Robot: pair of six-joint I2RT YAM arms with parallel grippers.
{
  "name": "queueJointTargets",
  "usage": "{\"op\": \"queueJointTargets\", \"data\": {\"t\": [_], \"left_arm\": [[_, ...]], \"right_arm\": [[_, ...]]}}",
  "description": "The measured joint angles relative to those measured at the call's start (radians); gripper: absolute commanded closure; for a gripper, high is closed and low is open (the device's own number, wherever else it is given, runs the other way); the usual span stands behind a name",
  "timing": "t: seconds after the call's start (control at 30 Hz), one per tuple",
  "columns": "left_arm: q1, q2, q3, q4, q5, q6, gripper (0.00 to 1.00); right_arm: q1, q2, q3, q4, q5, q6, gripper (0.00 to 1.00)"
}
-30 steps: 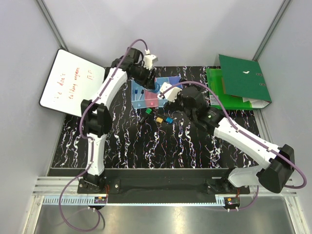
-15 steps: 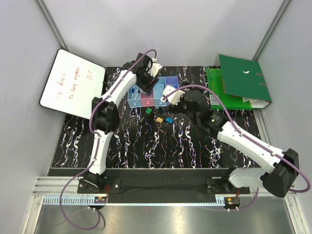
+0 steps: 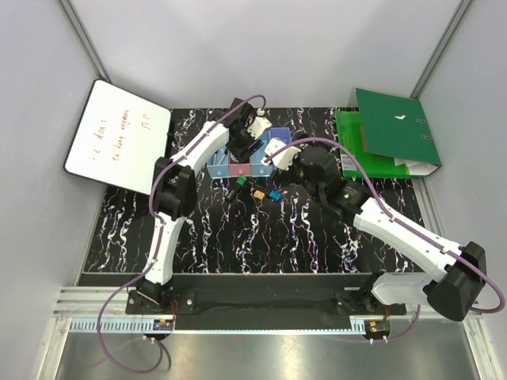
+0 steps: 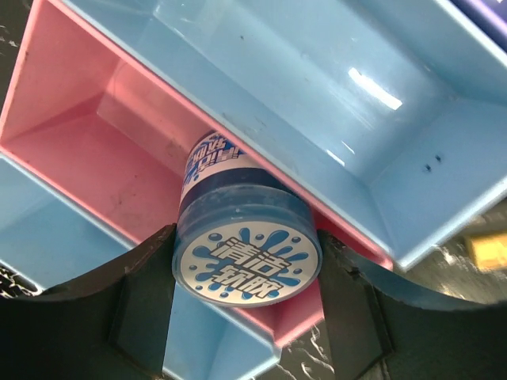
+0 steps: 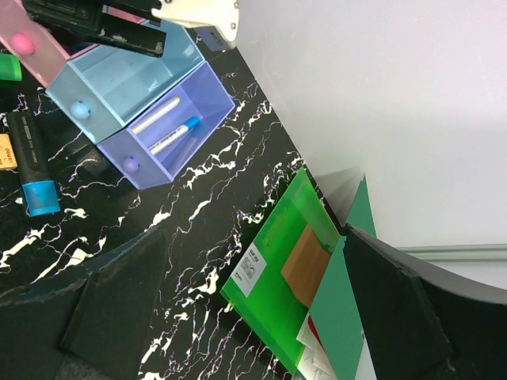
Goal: Sort the stationery into containers
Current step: Move the storage box to the center of the board.
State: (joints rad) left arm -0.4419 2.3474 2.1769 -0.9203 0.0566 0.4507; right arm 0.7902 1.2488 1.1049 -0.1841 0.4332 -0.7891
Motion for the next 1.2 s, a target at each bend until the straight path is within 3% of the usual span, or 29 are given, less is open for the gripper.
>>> {"op": "queueJointTargets", "data": {"t": [1.2], "left_arm": [[-0.101,-0.310,-0.439,-0.086,0.129,0.012,1.00]], "right_arm": [[0.000,-0.014,0.000,0.003,0.000,0.000,0.00]]}}
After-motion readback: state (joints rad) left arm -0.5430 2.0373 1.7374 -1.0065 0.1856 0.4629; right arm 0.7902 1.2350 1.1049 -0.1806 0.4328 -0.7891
